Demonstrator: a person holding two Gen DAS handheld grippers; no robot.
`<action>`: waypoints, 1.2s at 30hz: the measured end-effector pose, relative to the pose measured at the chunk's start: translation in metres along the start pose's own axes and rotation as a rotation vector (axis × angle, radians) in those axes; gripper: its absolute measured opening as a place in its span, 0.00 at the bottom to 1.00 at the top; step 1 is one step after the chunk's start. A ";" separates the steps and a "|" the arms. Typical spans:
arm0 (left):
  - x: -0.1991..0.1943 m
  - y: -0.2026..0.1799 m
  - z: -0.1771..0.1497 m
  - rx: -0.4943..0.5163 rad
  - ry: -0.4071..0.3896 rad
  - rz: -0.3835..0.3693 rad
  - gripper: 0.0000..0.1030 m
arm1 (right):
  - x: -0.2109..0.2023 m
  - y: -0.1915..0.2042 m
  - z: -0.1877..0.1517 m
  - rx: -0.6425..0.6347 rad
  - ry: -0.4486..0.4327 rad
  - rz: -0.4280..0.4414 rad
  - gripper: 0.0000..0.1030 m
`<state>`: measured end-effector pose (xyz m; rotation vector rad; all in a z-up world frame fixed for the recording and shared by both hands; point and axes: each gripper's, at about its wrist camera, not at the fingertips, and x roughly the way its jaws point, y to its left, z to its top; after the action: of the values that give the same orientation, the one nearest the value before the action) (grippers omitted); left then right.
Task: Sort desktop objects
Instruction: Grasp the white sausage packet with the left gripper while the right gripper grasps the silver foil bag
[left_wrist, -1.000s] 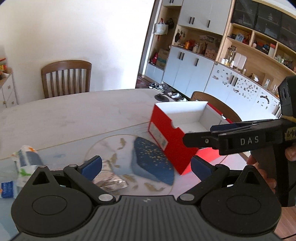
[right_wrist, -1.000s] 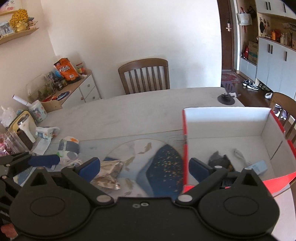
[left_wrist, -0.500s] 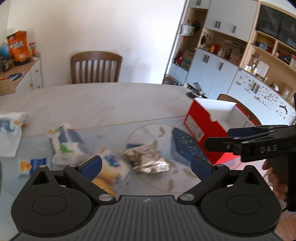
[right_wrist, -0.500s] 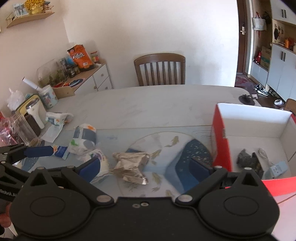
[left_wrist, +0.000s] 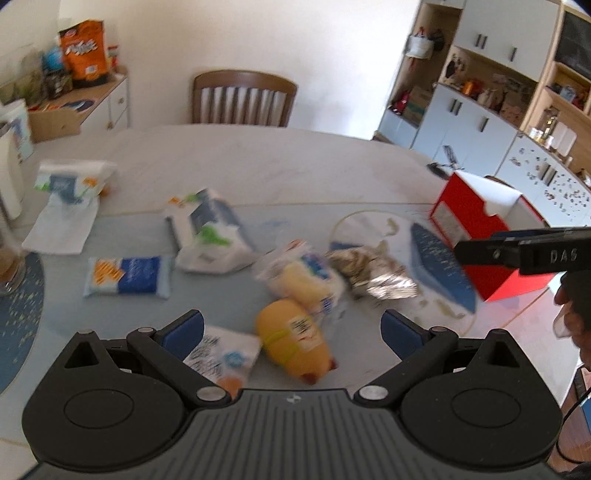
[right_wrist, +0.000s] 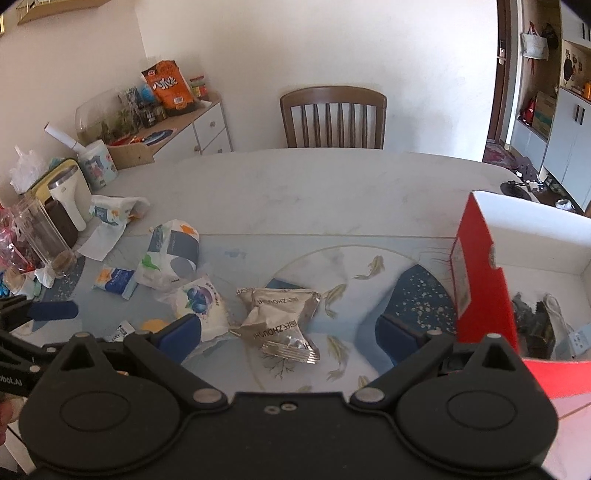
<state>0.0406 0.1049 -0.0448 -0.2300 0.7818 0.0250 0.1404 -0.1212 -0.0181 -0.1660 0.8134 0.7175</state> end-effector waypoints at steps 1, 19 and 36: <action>0.001 0.004 -0.002 -0.009 0.006 0.006 1.00 | 0.003 0.001 0.001 -0.003 0.004 0.001 0.97; 0.038 0.053 -0.021 -0.012 0.136 0.034 0.98 | 0.056 0.008 0.009 -0.024 0.084 0.007 0.93; 0.061 0.059 -0.022 0.040 0.165 0.000 0.94 | 0.098 0.007 0.013 -0.020 0.152 -0.019 0.89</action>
<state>0.0624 0.1537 -0.1140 -0.1953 0.9460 -0.0097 0.1899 -0.0599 -0.0787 -0.2484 0.9489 0.7017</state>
